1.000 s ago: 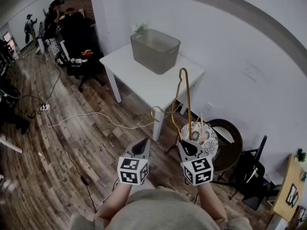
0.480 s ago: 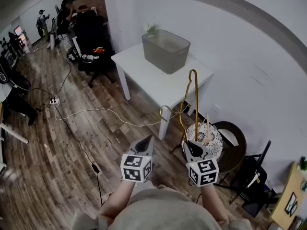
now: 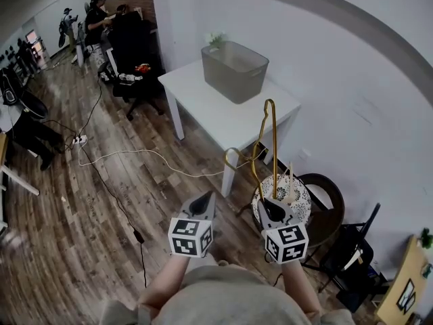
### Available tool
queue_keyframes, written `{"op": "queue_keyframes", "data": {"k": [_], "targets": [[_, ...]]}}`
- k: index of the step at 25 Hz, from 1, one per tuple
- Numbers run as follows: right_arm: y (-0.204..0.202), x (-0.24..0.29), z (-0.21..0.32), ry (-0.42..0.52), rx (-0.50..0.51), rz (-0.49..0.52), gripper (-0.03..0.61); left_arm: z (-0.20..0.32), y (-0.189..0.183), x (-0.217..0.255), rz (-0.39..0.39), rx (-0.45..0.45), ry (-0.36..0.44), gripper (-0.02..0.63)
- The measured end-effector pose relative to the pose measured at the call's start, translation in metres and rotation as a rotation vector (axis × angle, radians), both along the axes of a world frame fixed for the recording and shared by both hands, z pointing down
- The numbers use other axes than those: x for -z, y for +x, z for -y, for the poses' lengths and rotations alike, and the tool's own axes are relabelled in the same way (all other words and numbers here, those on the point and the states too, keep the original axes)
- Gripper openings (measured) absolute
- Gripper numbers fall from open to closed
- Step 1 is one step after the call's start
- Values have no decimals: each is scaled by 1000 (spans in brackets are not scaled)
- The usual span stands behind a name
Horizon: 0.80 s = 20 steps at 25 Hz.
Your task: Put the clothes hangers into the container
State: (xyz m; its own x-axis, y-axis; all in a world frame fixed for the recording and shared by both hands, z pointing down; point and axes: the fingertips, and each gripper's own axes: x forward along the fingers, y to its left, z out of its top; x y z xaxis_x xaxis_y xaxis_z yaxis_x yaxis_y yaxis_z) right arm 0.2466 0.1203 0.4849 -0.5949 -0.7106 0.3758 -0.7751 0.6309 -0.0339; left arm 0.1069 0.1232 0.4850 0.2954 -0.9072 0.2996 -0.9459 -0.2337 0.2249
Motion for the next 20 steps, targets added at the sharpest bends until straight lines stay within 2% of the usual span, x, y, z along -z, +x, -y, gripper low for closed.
{"op": "queue_keyframes", "data": {"k": [10, 20], "targets": [[-4, 7, 16, -4, 16, 39, 21, 15, -5, -4, -4, 15, -13, 7], [-38, 5, 66, 1, 17, 38, 21, 66, -39, -7, -2, 8, -9, 7]]}}
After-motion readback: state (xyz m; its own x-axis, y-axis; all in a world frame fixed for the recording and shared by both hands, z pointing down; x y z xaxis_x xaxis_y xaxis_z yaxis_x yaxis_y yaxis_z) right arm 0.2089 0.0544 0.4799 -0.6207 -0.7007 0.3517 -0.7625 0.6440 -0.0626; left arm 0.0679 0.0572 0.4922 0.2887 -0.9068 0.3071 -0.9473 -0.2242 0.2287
